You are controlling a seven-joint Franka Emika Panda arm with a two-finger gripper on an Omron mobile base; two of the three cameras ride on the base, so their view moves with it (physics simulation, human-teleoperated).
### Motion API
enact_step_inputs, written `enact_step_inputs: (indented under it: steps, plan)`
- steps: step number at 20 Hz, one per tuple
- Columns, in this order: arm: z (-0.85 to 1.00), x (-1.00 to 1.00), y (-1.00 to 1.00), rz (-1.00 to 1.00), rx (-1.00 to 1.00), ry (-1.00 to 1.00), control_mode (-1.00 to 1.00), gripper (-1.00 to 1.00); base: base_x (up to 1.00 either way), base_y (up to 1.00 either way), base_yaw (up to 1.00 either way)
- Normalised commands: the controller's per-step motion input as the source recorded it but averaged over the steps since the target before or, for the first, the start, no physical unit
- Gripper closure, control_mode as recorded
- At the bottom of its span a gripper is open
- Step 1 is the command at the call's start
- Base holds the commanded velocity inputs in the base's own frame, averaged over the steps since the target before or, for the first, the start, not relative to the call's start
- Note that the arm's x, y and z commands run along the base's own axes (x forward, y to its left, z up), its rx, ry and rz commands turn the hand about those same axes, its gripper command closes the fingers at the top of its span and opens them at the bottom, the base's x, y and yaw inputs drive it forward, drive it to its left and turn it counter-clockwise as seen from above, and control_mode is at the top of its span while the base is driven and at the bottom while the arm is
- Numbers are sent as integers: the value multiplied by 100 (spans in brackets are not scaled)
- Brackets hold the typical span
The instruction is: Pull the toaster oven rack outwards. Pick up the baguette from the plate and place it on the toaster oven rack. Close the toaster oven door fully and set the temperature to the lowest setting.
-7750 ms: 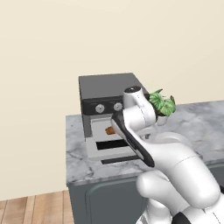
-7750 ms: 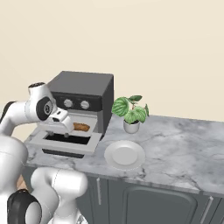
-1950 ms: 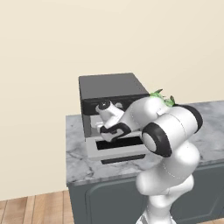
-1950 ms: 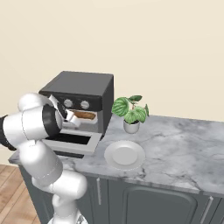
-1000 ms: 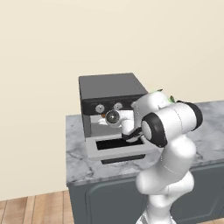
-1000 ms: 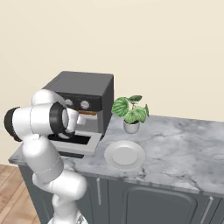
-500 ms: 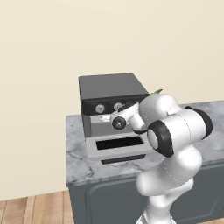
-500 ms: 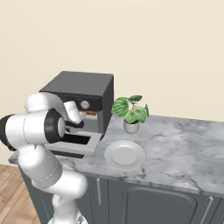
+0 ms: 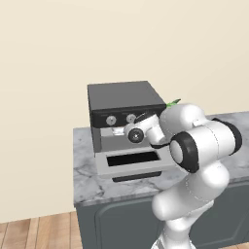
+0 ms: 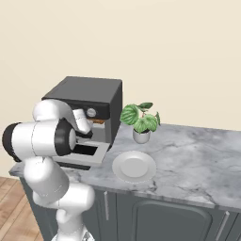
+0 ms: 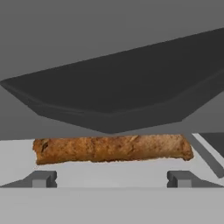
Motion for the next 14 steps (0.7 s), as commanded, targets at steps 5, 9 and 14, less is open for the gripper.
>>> enact_step_inputs:
  steps: [5, 9, 14]
  plan:
    - [49, -97, 0, 2, 2, 0, -100, -100, 0, 0, 0]
    - [24, -100, 11, 0, 0, 0, -100, -100, 0, 0, 0]
    - [54, -91, 11, 0, 0, 0, -100, -100, 0, 0, 0]
